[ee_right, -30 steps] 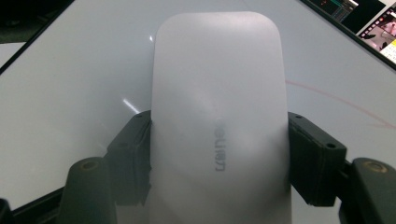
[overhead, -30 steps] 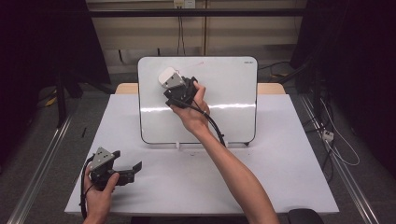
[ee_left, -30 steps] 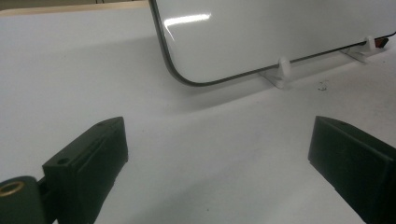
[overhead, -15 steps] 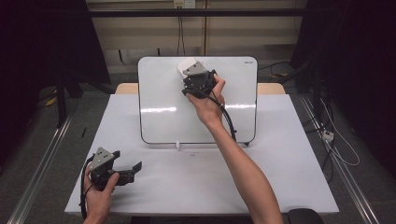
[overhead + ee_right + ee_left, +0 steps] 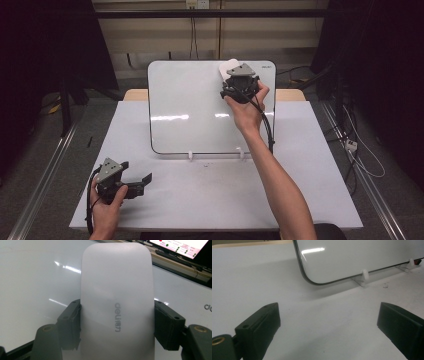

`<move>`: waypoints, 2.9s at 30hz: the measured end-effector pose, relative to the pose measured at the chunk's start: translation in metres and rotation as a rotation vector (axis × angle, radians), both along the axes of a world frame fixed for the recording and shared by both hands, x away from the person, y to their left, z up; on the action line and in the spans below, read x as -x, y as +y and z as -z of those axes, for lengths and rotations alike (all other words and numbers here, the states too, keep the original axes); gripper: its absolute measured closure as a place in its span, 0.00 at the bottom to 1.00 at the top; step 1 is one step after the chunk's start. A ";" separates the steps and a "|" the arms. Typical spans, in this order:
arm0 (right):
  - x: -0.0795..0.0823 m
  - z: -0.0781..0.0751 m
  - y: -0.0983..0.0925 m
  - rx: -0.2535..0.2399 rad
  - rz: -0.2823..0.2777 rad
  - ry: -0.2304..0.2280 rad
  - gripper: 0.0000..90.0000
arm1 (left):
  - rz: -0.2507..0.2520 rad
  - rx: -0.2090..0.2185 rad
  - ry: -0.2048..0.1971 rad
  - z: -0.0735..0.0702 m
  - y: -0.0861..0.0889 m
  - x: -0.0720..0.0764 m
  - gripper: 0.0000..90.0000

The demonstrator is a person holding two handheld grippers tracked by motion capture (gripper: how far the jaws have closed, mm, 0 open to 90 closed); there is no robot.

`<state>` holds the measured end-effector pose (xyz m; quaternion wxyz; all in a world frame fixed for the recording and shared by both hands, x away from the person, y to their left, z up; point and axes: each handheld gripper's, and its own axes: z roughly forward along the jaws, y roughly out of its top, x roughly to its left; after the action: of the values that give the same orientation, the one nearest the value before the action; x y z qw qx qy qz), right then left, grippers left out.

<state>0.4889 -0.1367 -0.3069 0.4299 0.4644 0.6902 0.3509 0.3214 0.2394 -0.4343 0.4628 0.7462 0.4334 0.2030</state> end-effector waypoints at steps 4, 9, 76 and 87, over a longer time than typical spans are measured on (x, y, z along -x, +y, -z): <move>0.001 0.000 0.008 -0.006 0.035 0.000 0.35 | 0.005 -0.006 0.001 -0.001 -0.002 -0.001 0.05; 0.000 0.002 0.025 -0.007 0.035 -0.006 0.35 | 0.006 -0.005 0.002 0.000 -0.002 -0.002 0.05; 0.017 0.011 0.055 -0.014 -0.204 -0.033 0.35 | 0.010 -0.008 -0.007 0.000 -0.002 -0.002 0.05; 0.049 0.024 0.017 -0.009 -0.221 -0.037 0.35 | 0.008 0.000 -0.004 0.001 -0.002 -0.003 0.05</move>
<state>0.4395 -0.1195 -0.3306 0.3992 0.3809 0.7276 0.4076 0.3247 0.2376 -0.4348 0.4644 0.7474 0.4297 0.2025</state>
